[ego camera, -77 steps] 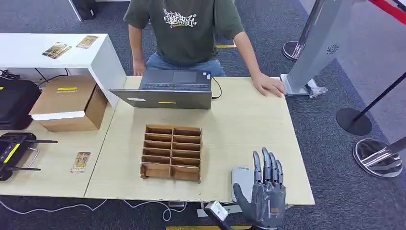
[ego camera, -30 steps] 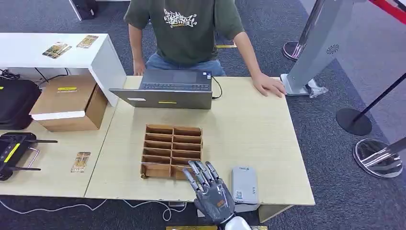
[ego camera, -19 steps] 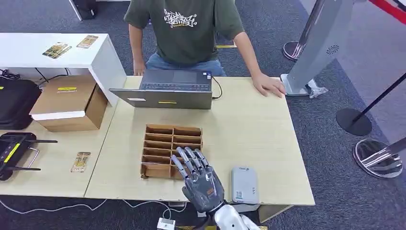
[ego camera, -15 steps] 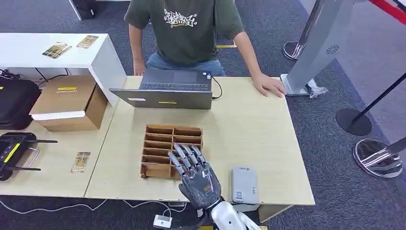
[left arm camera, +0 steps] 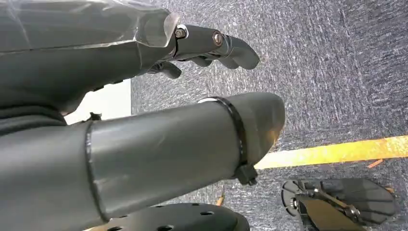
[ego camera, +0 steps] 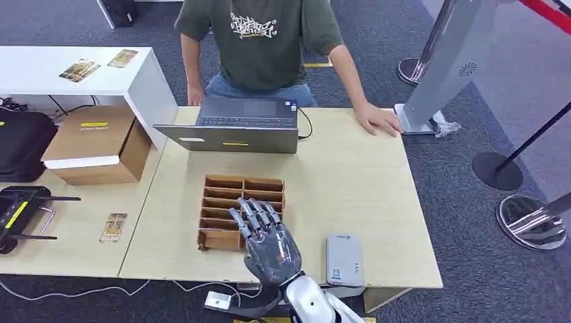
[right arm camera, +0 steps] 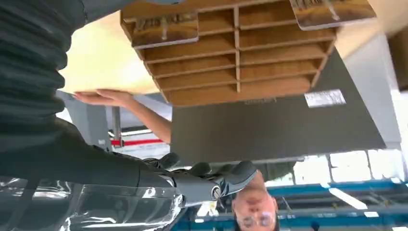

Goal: Pass the card to the sensor for recognition and then transmit it.

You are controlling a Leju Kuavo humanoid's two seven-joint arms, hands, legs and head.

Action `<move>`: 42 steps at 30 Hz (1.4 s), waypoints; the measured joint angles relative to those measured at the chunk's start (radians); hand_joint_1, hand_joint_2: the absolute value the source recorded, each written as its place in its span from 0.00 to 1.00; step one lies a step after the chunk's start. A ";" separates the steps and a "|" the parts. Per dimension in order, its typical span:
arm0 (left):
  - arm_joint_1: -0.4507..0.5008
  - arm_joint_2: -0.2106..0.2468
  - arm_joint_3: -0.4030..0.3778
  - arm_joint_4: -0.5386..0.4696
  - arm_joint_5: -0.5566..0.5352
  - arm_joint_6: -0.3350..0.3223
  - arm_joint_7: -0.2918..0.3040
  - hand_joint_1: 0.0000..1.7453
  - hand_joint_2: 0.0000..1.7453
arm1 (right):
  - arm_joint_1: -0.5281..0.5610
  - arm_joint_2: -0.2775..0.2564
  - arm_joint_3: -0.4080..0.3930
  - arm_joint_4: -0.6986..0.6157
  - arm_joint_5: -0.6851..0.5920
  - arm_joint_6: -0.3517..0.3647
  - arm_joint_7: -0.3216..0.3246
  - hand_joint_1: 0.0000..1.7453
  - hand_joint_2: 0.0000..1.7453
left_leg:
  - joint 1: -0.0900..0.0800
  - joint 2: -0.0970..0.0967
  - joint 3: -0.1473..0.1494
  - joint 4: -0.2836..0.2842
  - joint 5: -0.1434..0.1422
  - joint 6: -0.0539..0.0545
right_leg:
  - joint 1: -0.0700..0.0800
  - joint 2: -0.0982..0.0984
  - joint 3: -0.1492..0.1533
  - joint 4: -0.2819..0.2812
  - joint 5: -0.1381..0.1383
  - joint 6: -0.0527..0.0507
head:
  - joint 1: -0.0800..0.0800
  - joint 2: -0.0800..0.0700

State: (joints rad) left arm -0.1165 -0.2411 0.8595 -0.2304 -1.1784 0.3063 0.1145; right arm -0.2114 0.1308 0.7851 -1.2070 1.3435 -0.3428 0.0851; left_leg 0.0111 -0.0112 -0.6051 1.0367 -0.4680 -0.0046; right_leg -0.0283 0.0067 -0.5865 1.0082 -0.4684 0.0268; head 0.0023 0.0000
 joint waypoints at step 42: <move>-0.033 -0.006 -0.004 0.000 0.016 -0.013 0.063 0.00 0.00 | -0.122 0.097 0.014 0.169 -0.199 0.170 0.072 0.00 1.00 | 0.000 0.000 0.000 0.000 0.001 0.000 | 0.000 0.000 0.000 0.000 0.000 0.000 | 0.000 0.000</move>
State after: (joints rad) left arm -0.1499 -0.2476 0.8556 -0.2308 -1.1627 0.2934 0.1770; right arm -0.3331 0.2274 0.7992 -1.0383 1.1444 -0.1724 0.1568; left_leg 0.0111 -0.0111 -0.6051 1.0367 -0.4674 -0.0048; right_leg -0.0283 0.0066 -0.5865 1.0085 -0.4682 0.0265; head 0.0019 0.0000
